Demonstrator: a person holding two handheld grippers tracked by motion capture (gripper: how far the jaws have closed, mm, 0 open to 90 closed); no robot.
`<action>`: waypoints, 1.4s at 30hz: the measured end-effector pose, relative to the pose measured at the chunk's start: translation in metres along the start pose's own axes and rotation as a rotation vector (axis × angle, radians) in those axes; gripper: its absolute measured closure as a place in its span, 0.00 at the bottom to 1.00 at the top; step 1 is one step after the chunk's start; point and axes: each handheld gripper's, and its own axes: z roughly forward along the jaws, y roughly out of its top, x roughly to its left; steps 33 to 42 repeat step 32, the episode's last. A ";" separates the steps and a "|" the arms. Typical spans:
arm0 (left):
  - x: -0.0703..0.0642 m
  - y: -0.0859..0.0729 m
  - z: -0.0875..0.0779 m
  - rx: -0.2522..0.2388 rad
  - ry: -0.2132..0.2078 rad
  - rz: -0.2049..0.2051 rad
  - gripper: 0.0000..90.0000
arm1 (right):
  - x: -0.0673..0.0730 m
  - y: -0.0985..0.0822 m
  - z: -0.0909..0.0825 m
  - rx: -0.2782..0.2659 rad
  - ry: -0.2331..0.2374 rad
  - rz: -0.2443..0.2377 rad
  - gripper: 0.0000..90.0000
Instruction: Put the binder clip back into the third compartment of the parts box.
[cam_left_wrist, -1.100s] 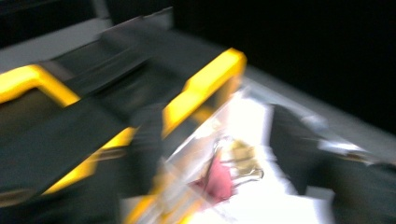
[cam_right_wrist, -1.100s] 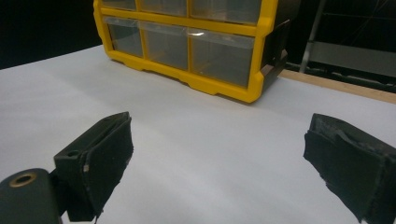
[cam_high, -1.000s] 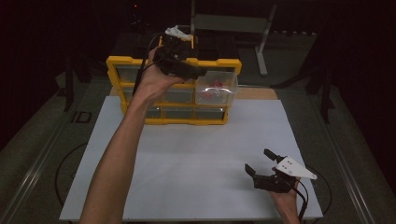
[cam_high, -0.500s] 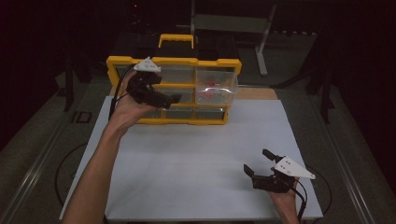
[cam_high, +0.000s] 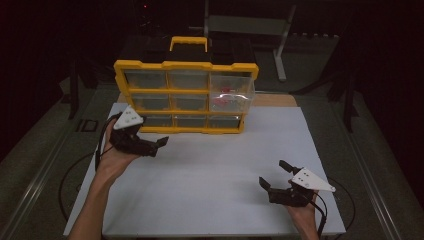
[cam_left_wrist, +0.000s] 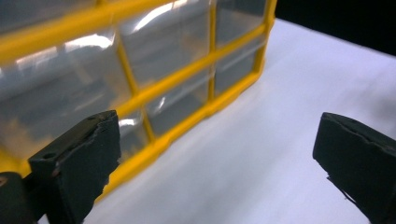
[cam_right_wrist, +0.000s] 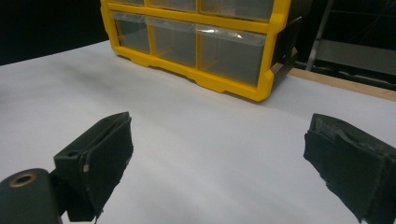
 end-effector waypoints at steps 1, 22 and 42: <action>0.000 0.000 0.000 0.000 0.000 0.000 0.01 | 0.000 0.000 0.000 0.000 0.000 0.000 0.08; -0.019 -0.136 -0.038 -0.158 0.090 -0.088 0.00 | 0.001 -0.007 0.003 -0.008 0.017 0.005 0.08; -0.016 -0.141 -0.042 -0.170 0.106 -0.106 0.00 | 0.000 -0.009 0.000 -0.009 0.012 -0.007 0.08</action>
